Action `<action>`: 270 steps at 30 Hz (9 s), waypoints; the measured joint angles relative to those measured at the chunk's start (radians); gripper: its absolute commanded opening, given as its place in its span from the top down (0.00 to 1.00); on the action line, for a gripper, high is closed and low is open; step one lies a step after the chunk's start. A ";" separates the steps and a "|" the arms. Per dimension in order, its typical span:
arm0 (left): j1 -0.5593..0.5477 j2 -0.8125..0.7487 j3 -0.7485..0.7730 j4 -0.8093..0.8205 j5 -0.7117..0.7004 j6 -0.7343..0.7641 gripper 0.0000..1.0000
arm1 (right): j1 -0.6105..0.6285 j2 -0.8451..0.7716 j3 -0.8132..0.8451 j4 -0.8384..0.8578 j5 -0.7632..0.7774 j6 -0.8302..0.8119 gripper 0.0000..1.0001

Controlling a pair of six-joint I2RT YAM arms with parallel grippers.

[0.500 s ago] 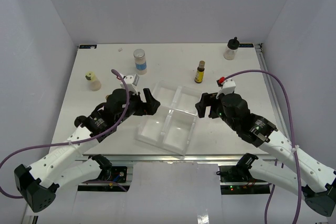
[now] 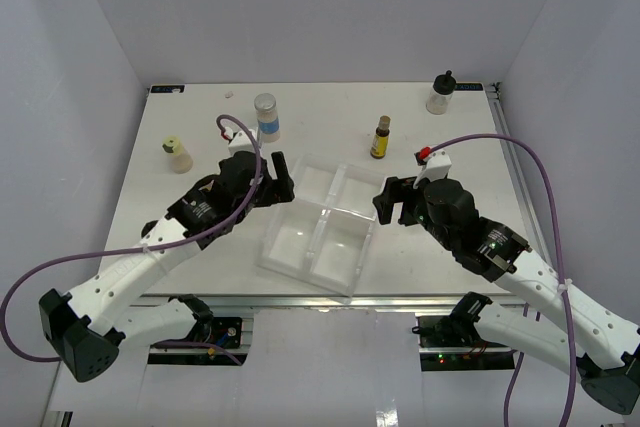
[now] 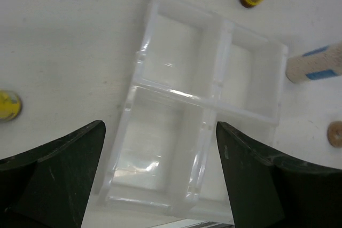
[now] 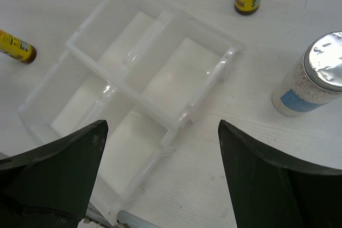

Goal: Organize the condiment bottles

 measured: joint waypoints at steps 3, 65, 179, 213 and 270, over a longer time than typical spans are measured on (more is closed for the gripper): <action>0.006 0.035 0.076 -0.102 -0.135 -0.050 0.06 | 0.000 -0.001 -0.001 -0.001 0.006 0.000 0.10; 0.515 0.230 -0.016 -0.117 0.005 0.064 1.00 | 0.000 -0.047 -0.046 -0.015 0.044 -0.035 0.10; 0.048 -0.025 0.093 0.006 0.150 0.182 0.02 | -0.453 0.905 0.484 0.310 -0.228 -0.300 0.17; 0.049 -0.011 0.096 0.012 0.291 0.146 0.02 | -0.454 1.061 0.652 0.249 -0.219 -0.380 0.92; 0.541 0.033 -0.012 -0.011 0.507 0.059 0.02 | 0.007 0.794 0.265 0.607 -0.317 -0.462 0.92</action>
